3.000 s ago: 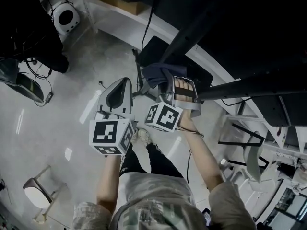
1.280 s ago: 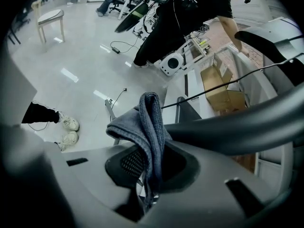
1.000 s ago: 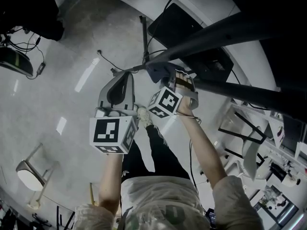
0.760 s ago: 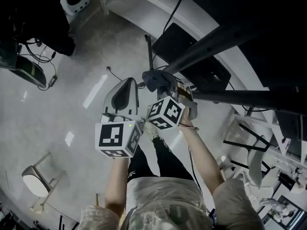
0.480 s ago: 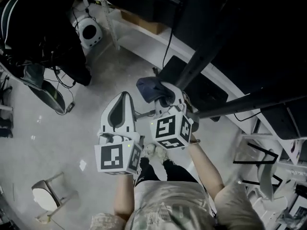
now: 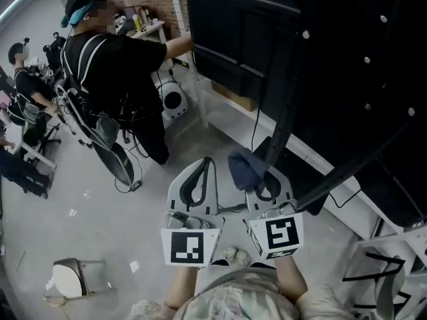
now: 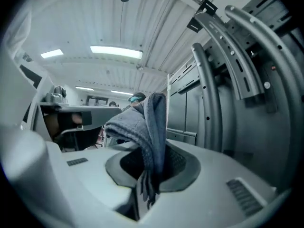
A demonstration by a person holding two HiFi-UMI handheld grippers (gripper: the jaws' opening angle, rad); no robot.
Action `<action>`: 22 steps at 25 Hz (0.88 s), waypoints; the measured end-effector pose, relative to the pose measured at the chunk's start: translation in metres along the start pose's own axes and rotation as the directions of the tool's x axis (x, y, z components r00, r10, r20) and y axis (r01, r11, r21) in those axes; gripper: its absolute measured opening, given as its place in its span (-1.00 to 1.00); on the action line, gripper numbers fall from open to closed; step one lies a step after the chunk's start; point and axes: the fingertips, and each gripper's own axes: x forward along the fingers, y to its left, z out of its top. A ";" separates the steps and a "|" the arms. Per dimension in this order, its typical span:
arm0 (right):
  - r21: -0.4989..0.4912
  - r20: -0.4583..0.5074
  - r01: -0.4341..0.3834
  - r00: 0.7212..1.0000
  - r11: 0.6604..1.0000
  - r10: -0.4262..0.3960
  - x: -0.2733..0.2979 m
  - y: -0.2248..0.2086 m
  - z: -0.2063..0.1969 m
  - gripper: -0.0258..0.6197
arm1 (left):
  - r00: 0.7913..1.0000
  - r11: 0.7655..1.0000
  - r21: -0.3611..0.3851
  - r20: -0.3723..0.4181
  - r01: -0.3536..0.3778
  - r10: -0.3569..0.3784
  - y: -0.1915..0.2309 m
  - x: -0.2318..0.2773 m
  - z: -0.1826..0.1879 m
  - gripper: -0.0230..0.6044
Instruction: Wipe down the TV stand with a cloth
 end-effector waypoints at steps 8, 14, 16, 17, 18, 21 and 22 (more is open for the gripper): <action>-0.038 0.085 -0.016 0.996 0.999 0.019 -0.025 -0.001 0.036 -0.73 | 0.998 0.998 0.015 0.019 -0.053 0.053 -0.002 -0.022 0.015 -0.88; -0.046 0.102 -0.058 0.993 0.997 0.062 -0.035 0.000 0.042 -0.73 | 0.995 0.996 0.009 0.038 -0.091 0.090 -0.011 -0.033 0.022 -0.87; -0.049 0.104 -0.071 0.992 0.996 0.076 -0.039 0.000 0.041 -0.73 | 0.994 0.995 0.010 0.045 -0.101 0.100 -0.015 -0.038 0.024 -0.88; -0.051 0.104 -0.076 0.991 0.996 0.081 -0.041 0.000 0.039 -0.73 | 0.993 0.994 0.011 0.047 -0.105 0.105 -0.018 -0.040 0.024 -0.87; -0.052 0.104 -0.079 0.991 0.996 0.084 -0.042 -0.001 0.038 -0.73 | 0.993 0.994 0.012 0.047 -0.110 0.110 -0.020 -0.042 0.024 -0.87; -0.049 0.101 -0.100 0.989 0.994 0.104 -0.048 0.001 0.037 -0.73 | 0.990 0.992 0.012 0.052 -0.129 0.128 -0.025 -0.047 0.024 -0.88; -0.046 0.101 -0.109 0.988 0.993 0.114 -0.051 0.003 0.037 -0.73 | 0.990 0.991 0.011 0.055 -0.132 0.131 -0.028 -0.048 0.025 -0.87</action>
